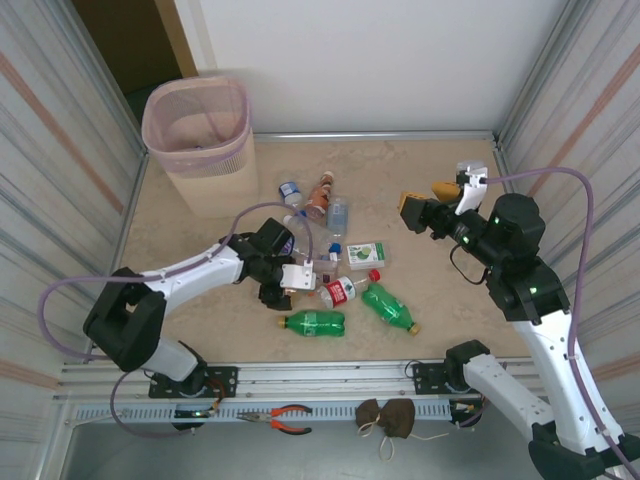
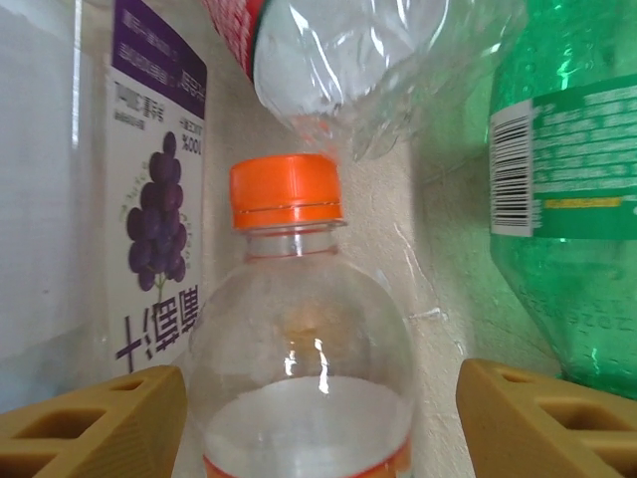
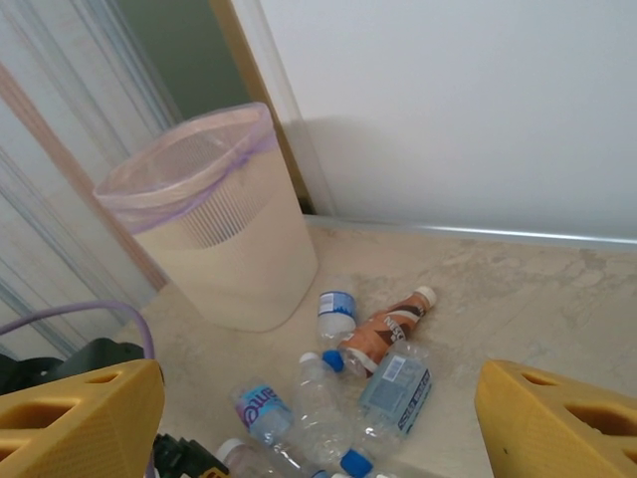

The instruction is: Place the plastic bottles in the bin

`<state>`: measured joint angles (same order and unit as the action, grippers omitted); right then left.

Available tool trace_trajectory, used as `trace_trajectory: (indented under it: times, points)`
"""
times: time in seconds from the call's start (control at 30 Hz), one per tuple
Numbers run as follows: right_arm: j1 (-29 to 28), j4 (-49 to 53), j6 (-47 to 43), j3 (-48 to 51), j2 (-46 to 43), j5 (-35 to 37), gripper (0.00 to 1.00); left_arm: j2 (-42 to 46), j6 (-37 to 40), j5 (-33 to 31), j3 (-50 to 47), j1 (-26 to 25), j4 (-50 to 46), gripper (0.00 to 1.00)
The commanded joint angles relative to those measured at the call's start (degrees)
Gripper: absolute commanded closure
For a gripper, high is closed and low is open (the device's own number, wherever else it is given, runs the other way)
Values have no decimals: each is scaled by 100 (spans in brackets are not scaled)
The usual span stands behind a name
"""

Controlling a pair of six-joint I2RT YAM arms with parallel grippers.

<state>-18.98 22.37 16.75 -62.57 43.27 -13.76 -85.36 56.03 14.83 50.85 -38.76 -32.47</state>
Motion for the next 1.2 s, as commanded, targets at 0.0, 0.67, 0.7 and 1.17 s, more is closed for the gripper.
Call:
trace_trajectory:
  times: [0.0, 0.67, 0.7, 1.17]
  points:
    - [62, -58, -163, 77, -125, -96, 19, -143, -125, -47, 18, -43, 56, 28]
    - [193, 6, -164, 154, -310, -95, 19, -375, -180, -90, 114, -105, -27, 39]
    - [193, 9, -163, 141, -314, -98, 19, -331, -172, -97, 107, -105, -38, 40]
    - [194, 127, -166, -123, -341, -48, 19, 1033, -254, 266, 354, 244, -351, 47]
